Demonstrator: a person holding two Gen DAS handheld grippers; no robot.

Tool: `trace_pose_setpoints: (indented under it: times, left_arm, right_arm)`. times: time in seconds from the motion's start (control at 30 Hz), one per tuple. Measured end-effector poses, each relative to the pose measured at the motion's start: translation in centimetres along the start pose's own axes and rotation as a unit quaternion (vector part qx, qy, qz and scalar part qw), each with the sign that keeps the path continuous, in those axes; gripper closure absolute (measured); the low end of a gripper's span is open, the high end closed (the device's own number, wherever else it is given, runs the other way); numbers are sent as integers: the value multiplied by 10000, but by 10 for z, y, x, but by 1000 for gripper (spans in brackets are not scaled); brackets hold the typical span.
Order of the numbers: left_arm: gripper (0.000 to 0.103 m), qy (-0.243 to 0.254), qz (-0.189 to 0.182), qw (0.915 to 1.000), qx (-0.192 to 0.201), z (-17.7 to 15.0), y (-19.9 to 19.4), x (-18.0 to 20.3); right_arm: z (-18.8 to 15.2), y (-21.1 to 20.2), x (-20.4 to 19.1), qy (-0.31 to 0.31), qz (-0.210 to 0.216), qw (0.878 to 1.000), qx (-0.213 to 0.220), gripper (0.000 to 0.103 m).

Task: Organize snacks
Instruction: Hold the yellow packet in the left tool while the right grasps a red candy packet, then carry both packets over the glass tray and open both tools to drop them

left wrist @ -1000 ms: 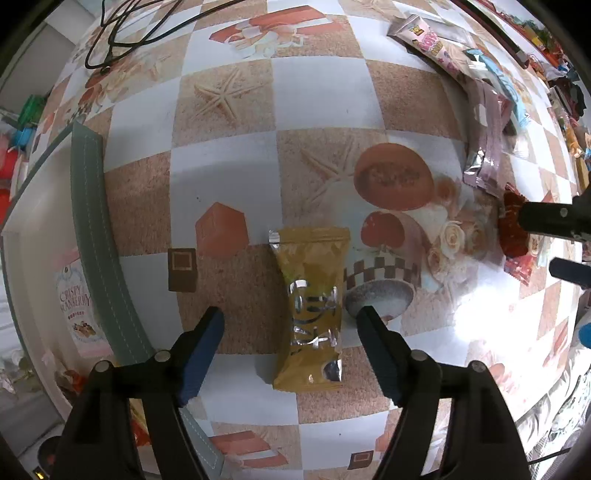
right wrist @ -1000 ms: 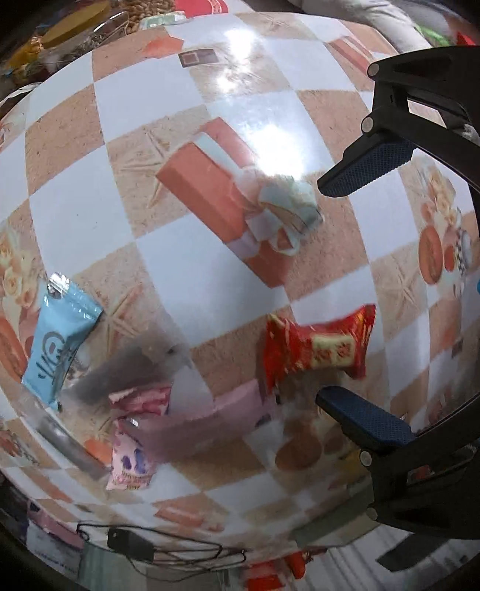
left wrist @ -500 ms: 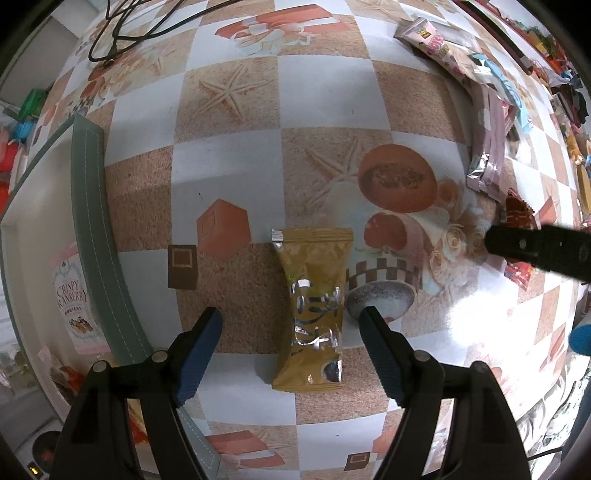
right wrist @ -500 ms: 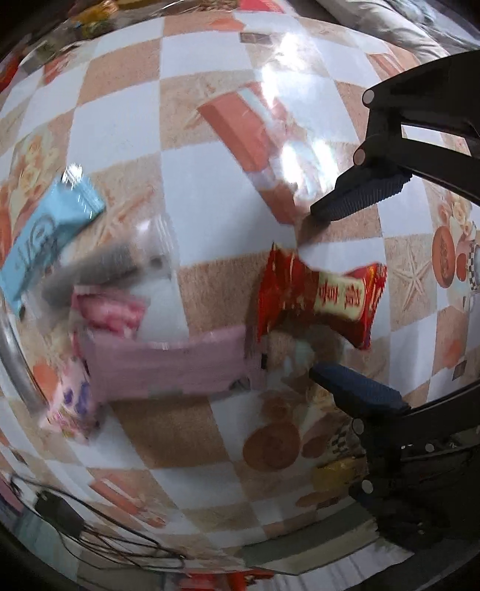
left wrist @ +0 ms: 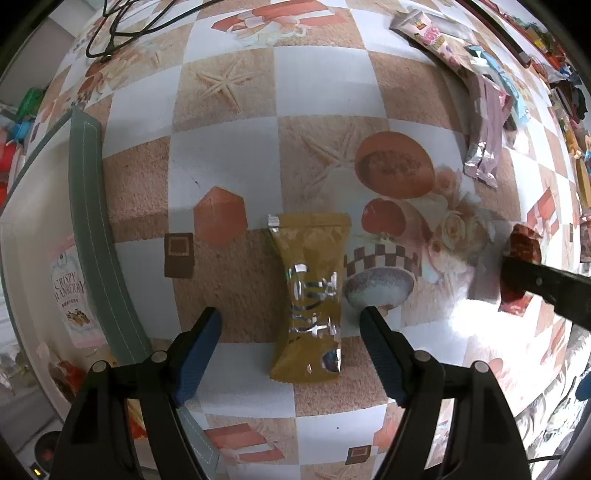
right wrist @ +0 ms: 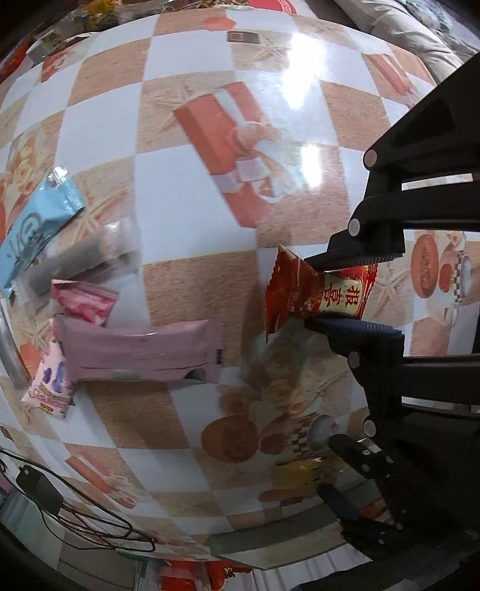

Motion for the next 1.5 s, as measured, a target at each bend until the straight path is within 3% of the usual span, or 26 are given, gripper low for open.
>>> trace_pose_setpoints:
  times: [0.07,0.13,0.2,0.3,0.53,0.7,0.97,1.0,1.13,1.37,1.43,1.5]
  left_arm:
    - [35,52,47,10000,53,-3,-2,2]
    - [61,178,0,9998,99,-5,-5,7]
    - [73,311,-62,9995,81,-8,-8,12]
    - [78,313,-288,9991,69,-14,-10,12]
    - [79,333,-454,9980,285,-28,-33,14]
    - [79,288,-620,9964,493,-40,-55,4]
    - [83,116,-817,9949,577,-47,-70,-21]
    - [82,108,-805,9954,511,-47,-66,-22]
    - [49,142,-654,9970,394,-41,-50,-27]
    - [47,313,-395,9986,-162,-39,-12,-14]
    - [43,465,-311,9984,-49,-41,-14,-8]
    - [46,555,-223,9982,-42,-42,-13,-4]
  right_arm:
    - [-6,1,1,24,40,10000,-9,77]
    - [-16,-1,2,60,103,9999,-13,77]
    - [-24,-1,3,65,148,9999,-27,77]
    - [-39,1,8,56,171,9998,-67,77]
    - [-78,5,11,46,256,9996,-72,77]
    - [-97,-16,-12,-112,292,9995,-13,77]
    - [-96,-25,-53,-413,315,9986,108,77]
    - [-96,-26,-57,-451,310,9984,118,77]
    - [-91,-28,-69,-535,260,9982,109,77]
    - [-101,-34,-52,-430,209,9988,58,77]
    - [-104,-35,-49,-396,201,9990,57,77]
    - [-106,-37,-46,-363,205,9991,59,77]
Point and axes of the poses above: each gripper's, at about its wrist camera, not at the fingertips, and y roughly the way its jaws point, x to its right, z to its top, the point moved 4 cm from there along y, roughly the way its jaws point, and after that the axes turned 1 degree about -x, right-handed, at the moved point
